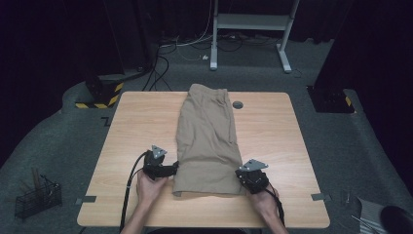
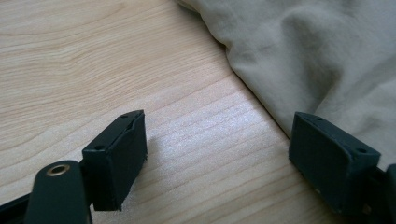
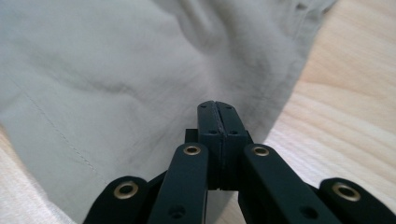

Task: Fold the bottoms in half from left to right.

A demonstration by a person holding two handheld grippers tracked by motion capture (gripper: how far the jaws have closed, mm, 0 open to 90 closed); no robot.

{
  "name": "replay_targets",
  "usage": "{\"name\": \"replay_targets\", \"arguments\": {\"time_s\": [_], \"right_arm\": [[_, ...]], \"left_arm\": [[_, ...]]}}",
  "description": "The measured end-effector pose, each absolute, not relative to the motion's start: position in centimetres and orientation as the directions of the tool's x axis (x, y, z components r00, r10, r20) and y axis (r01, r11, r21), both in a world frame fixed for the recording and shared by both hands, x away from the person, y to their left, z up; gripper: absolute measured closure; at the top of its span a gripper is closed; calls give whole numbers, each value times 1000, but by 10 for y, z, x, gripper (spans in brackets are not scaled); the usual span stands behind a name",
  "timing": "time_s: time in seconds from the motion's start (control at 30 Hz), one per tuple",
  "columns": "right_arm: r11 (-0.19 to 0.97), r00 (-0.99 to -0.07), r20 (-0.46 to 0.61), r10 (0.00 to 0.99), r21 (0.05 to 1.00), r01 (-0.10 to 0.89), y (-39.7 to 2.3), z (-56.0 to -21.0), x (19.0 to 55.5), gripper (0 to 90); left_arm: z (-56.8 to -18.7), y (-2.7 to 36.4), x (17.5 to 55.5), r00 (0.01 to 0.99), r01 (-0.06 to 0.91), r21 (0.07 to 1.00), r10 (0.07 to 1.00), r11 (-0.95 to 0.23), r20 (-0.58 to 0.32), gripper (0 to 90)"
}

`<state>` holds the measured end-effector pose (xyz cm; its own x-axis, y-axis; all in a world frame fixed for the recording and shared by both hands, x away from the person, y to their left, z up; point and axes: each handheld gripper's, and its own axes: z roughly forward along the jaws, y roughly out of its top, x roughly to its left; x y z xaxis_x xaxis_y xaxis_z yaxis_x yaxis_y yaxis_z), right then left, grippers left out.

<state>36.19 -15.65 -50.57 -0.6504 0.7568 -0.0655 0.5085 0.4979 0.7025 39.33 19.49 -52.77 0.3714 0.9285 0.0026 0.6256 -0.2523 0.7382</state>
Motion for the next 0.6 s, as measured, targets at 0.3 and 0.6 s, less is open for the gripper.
{"name": "replay_targets", "arguments": {"time_s": [0.3, 0.6], "right_arm": [[468, -637, -21, 771, 697, 544, -151, -517, 368, 649], [514, -668, -80, 740, 708, 484, -153, -508, 362, 893]], "left_arm": [[-528, 195, 393, 372, 625, 738, 928, -253, 4, 195], [-528, 195, 393, 372, 625, 738, 928, -254, 4, 195]]}}
